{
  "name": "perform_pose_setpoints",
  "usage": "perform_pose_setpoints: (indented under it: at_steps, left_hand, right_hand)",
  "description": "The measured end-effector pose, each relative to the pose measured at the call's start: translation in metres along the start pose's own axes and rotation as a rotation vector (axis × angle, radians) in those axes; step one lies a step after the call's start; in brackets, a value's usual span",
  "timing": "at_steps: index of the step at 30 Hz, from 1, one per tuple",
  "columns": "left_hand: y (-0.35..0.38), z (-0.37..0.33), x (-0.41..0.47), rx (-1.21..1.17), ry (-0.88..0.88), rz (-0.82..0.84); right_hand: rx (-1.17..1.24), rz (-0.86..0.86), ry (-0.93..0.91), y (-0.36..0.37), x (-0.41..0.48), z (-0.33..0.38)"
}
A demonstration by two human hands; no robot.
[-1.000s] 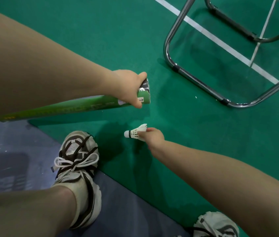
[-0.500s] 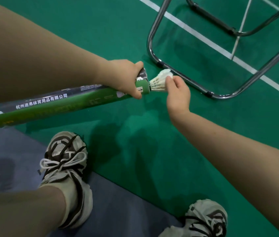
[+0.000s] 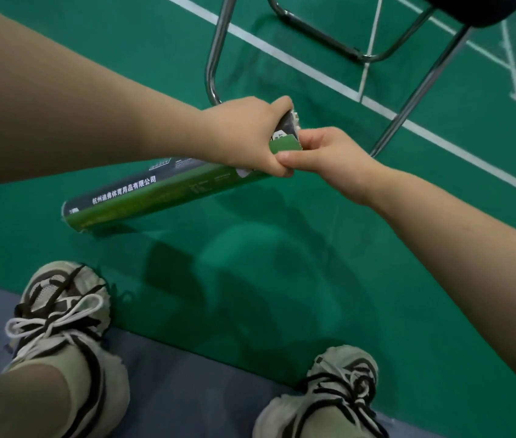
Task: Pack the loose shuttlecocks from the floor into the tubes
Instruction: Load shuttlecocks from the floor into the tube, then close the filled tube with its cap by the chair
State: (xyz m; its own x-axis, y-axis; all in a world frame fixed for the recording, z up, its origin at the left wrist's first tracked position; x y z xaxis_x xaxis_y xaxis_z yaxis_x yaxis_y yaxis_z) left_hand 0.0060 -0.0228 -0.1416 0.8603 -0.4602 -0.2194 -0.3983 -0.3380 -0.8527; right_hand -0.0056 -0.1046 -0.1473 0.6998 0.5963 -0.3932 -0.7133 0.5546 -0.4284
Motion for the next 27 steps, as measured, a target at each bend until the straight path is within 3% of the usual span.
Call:
perform_pose_setpoints:
  at_steps: [10, 19, 27]
  left_hand:
    - [-0.024, -0.025, 0.008, -0.160, 0.039, -0.116]
    - [-0.086, -0.023, 0.019, -0.437, 0.071, -0.328]
    - [-0.121, 0.001, 0.031, -0.581, 0.067, -0.453]
  right_hand:
    - [-0.303, 0.075, 0.136, -0.033, -0.017, 0.027]
    - [-0.742, -0.119, -0.009, -0.076, -0.013, 0.108]
    - [-0.963, -0.274, -0.117, -0.094, 0.012, 0.146]
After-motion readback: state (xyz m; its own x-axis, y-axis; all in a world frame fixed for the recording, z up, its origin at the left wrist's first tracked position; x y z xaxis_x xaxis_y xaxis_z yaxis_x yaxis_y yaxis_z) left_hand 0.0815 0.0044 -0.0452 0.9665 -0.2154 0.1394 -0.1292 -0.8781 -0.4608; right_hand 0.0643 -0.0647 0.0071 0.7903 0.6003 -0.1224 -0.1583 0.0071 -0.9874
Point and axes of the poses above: each hand's wrist, its own x-axis towards the middle knuckle, its own y-axis out of the palm, z = x × y, the point moved 9 cm from there along x, towards the middle knuckle, and after that the axes turned 11 degrees about z, right-handed, at the moved point
